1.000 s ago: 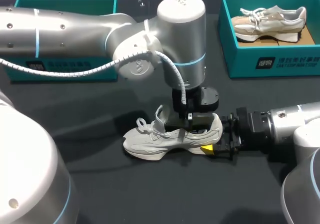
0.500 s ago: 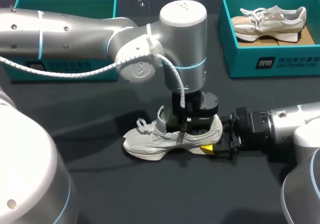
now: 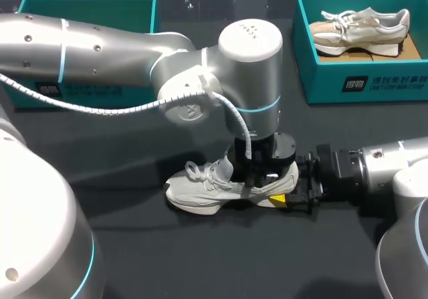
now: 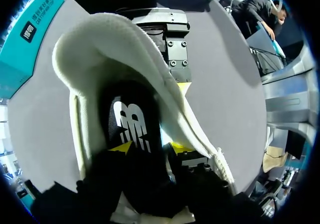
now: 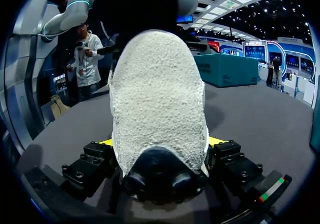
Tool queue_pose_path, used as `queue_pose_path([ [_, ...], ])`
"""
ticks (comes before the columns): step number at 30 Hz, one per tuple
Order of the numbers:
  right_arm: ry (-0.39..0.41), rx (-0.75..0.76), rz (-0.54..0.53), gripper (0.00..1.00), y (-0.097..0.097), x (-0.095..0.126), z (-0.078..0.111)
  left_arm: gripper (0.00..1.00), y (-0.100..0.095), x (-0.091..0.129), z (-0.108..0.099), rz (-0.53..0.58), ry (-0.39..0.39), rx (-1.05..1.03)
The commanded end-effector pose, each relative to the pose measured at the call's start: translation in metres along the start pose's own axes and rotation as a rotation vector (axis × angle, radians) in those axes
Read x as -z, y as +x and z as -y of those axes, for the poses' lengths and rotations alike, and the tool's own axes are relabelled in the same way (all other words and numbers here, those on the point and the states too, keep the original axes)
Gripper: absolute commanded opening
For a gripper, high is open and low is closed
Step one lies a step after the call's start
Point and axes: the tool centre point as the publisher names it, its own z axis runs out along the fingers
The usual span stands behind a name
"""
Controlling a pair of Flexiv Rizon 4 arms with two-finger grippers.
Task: Take the shoe out of the shoebox, open the shoe tongue, remove and reinsert the insole, then place the shoe into the shoebox
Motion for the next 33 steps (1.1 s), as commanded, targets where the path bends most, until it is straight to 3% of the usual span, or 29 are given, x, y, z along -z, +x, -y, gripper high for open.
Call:
queue_pose_path([
  [1,0.003,-0.003,0.000,0.00,0.000,0.000,-0.004,0.42,-0.001,-0.024,0.007,0.049,-0.019,0.009],
  [5,0.003,-0.003,0.000,0.00,0.000,0.000,-0.004,0.31,-0.010,-0.030,0.005,0.120,-0.040,0.020],
  [6,0.003,-0.003,0.000,0.00,0.000,0.000,-0.004,0.25,-0.013,-0.031,0.003,0.130,-0.041,0.027],
  [7,0.003,-0.003,0.000,0.00,0.000,0.000,-0.004,0.13,-0.016,-0.032,0.002,0.143,-0.045,0.037],
  [9,0.003,-0.003,0.000,0.00,0.000,0.000,-0.004,0.00,-0.020,-0.032,0.001,0.148,-0.045,0.044],
  [15,0.003,-0.003,0.000,0.00,0.000,0.000,-0.004,0.00,-0.028,-0.017,-0.009,0.152,-0.003,0.070],
  [23,0.003,-0.003,0.000,0.00,0.000,0.000,-0.004,0.00,-0.024,0.017,-0.022,0.103,0.120,0.101],
  [33,0.003,-0.003,0.000,0.00,0.000,0.000,-0.004,0.00,-0.020,0.039,-0.024,0.020,0.216,0.129],
])
